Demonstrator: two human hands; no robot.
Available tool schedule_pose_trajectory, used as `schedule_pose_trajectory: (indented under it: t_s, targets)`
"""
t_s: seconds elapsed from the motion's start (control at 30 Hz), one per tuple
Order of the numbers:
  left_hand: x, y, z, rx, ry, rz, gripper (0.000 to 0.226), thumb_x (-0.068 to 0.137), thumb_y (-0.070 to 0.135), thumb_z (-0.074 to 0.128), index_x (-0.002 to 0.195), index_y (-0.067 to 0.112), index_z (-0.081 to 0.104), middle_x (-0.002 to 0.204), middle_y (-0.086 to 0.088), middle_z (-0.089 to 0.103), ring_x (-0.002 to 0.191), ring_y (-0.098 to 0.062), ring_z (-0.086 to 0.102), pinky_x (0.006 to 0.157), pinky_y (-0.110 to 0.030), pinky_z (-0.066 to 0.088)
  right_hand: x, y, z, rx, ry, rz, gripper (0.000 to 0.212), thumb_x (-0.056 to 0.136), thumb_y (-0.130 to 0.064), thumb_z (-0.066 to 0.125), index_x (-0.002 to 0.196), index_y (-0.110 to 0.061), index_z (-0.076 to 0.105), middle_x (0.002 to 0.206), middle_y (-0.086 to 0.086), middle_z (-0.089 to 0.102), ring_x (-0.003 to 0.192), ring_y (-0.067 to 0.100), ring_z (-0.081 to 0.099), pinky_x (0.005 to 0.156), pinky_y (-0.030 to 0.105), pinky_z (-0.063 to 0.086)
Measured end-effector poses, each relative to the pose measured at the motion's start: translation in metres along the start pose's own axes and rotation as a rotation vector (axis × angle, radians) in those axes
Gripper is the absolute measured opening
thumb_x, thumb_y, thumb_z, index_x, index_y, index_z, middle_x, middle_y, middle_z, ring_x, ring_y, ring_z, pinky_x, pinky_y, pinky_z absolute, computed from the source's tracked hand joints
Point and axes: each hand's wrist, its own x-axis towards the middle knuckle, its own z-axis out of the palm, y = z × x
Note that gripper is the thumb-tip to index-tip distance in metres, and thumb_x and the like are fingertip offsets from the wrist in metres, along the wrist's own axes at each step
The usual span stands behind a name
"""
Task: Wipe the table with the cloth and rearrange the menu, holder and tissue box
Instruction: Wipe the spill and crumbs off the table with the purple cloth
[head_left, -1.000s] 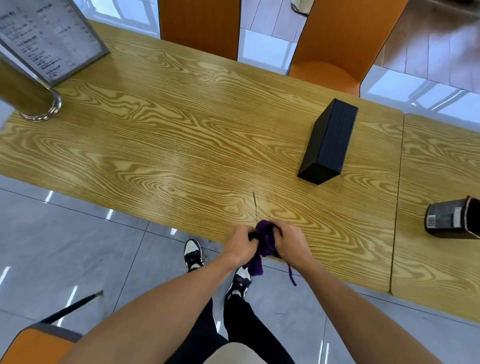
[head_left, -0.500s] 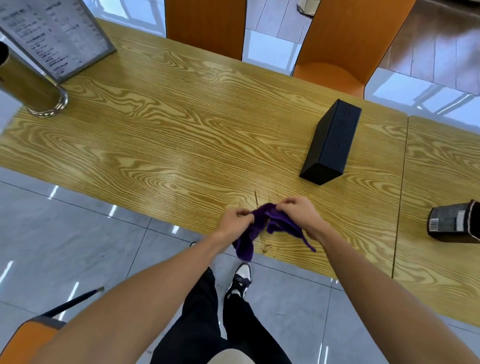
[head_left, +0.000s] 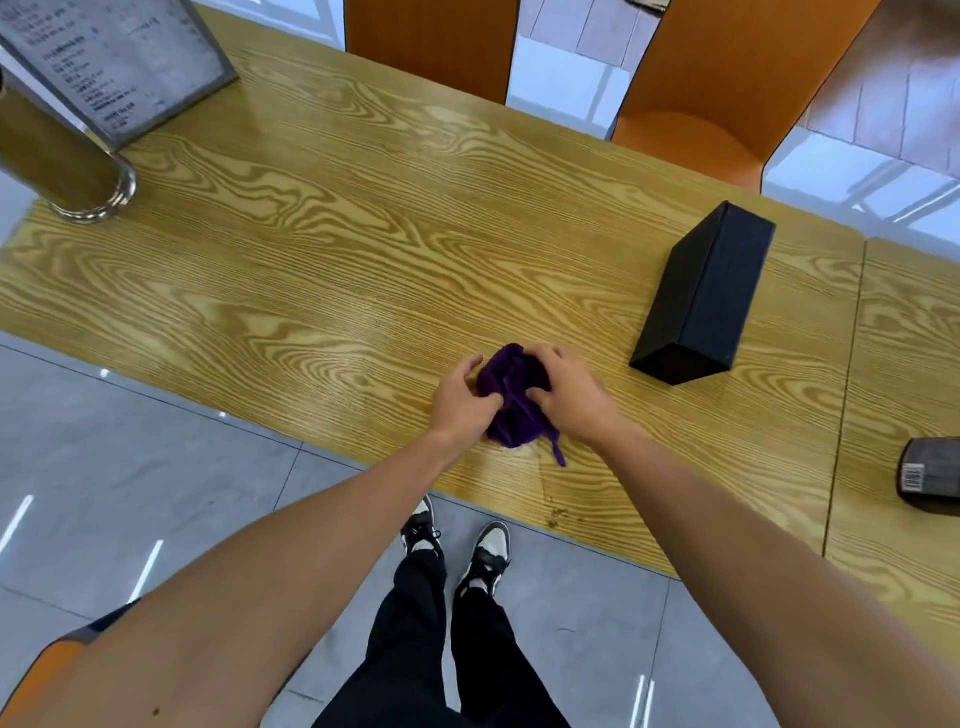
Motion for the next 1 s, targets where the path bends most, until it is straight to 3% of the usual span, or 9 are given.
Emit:
schedule_pose_trajectory:
  t_s: [0.1,0.2,0.53,0.73,0.93,1.0]
  targets:
    - [-0.004,-0.006,0.003,0.249,-0.018,0.177,0.061,0.082,0.003,0.075,0.138,0.019,0.055,0.117,0.000,0.063,0.107,-0.016,0.060,0.092,-0.024,0.049,-0.005,-0.003,0.009,-0.222,0.087,0.007,0.050,0.094,-0.028,0.068,0.140,-0.023,0.047,0.133,0.004,0.054,0.121,0.029,0.052,0.090,0.044,0.051]
    - [-0.003,-0.014,0.009,0.490,-0.029,0.226,0.069,0.087,0.015,0.075,0.147,0.030,0.045,0.128,-0.003,0.052,0.116,-0.020,0.054,0.103,-0.035,0.047,-0.009,-0.006,0.015,-0.261,0.095,0.025,0.046,0.095,-0.028,0.065,0.137,-0.019,0.048,0.131,0.005,0.055,0.119,0.030,0.052,0.090,0.043,0.050]
    - [-0.028,-0.027,0.022,0.711,-0.073,0.233,0.048,0.093,0.025,0.067,0.138,0.031,0.054,0.114,0.002,0.049,0.093,-0.023,0.064,0.078,-0.041,0.058,-0.036,0.003,0.020,-0.260,0.015,0.054,0.036,0.093,-0.030,0.063,0.127,-0.018,0.060,0.122,0.003,0.060,0.111,0.027,0.056,0.081,0.038,0.047]
    - [-0.049,-0.040,0.023,0.696,-0.093,0.229,0.036,0.095,0.024,0.061,0.129,0.033,0.059,0.108,0.002,0.049,0.081,-0.021,0.064,0.073,-0.039,0.058,-0.056,0.005,0.027,-0.188,-0.031,0.074,0.027,0.088,-0.031,0.064,0.113,-0.021,0.068,0.106,-0.001,0.061,0.097,0.023,0.061,0.070,0.036,0.051]
    - [-0.068,-0.054,0.025,0.644,-0.107,0.192,0.033,0.092,0.026,0.061,0.124,0.034,0.064,0.115,0.003,0.054,0.095,-0.021,0.063,0.080,-0.042,0.057,-0.078,0.010,0.034,-0.129,-0.080,0.076,0.017,0.084,-0.031,0.063,0.097,-0.021,0.069,0.097,-0.003,0.061,0.088,0.021,0.059,0.063,0.033,0.042]
    - [-0.077,-0.059,0.028,0.643,-0.100,0.183,0.034,0.092,0.027,0.061,0.125,0.036,0.063,0.110,0.003,0.054,0.092,-0.021,0.064,0.078,-0.040,0.056,-0.086,0.011,0.036,-0.132,-0.092,0.073,0.014,0.084,-0.030,0.064,0.094,-0.021,0.068,0.094,-0.003,0.060,0.084,0.019,0.058,0.062,0.032,0.041]
